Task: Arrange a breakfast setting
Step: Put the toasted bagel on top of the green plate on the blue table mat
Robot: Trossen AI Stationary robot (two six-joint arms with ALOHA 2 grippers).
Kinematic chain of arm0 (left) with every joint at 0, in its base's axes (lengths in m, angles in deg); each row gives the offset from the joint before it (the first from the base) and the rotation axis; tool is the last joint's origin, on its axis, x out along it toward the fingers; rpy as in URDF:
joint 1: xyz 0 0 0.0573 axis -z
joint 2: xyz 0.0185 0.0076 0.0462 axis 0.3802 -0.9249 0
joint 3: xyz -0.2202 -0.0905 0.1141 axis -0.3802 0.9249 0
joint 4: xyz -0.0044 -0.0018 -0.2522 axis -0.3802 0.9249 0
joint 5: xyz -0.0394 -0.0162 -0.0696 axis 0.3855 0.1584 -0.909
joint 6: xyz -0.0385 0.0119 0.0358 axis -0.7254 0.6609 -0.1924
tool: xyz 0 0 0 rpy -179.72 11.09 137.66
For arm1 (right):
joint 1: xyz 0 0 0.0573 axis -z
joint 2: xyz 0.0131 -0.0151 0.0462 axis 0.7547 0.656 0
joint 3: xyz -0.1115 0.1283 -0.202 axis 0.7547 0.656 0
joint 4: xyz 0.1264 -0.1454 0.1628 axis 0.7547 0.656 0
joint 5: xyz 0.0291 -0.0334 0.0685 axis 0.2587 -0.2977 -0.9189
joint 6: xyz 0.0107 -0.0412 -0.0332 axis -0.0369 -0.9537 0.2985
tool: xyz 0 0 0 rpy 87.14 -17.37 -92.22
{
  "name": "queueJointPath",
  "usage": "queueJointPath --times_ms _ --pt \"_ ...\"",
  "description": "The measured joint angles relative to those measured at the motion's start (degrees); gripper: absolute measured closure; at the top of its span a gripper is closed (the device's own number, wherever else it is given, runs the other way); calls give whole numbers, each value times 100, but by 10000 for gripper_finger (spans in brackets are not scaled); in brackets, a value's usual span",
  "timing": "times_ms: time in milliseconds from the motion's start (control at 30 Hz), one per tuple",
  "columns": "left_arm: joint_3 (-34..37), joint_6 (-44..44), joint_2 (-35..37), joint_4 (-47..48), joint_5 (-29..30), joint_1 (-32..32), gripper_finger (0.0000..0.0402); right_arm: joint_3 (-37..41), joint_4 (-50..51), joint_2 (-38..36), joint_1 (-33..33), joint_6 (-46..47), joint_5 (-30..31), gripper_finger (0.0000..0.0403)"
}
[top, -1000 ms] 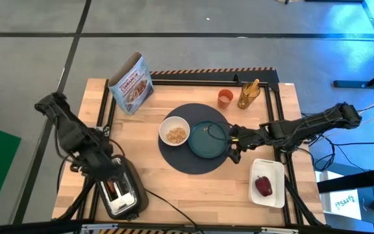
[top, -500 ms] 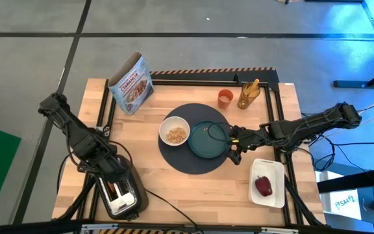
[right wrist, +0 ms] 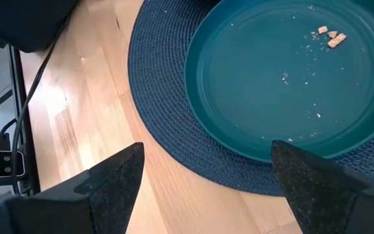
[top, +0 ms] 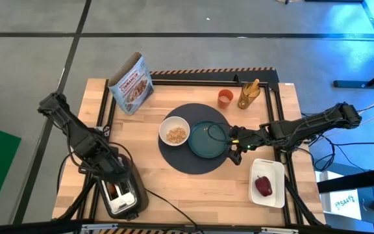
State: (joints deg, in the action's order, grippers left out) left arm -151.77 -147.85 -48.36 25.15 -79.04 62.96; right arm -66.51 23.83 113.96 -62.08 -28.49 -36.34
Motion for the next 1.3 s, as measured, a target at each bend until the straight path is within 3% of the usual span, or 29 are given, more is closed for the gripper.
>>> queueJointPath --times_ms 133,300,433,533,633,833,967,1100,1300 --pt "-314 5 145 18 -6 0 393 0 -5 0 0 0 0 78" --pt "-1077 286 445 4 -35 0 380 0 -75 0 125 -10 -105 78" --pt "-1824 641 537 442 266 0 381 -3 -206 0 359 -140 -294 78" --pt "-2322 916 562 966 810 0 388 -33 -210 2 515 -186 -381 78" --pt "-2651 1531 562 1216 1881 0 390 -48 -227 -2 575 -199 -404 78" --pt "-2727 4046 468 507 4200 -366 389 -48 -214 -7 562 -109 -467 78" --pt "-2727 7404 7 -235 5066 -963 389 -48 -208 -9 562 -90 -709 78" --pt "-2718 10417 -744 -1139 5033 -1698 387 -48 -85 -89 562 192 -909 78" --pt "-2718 12769 -1868 -1966 4507 -2752 381 -57 591 -560 562 876 -779 78"
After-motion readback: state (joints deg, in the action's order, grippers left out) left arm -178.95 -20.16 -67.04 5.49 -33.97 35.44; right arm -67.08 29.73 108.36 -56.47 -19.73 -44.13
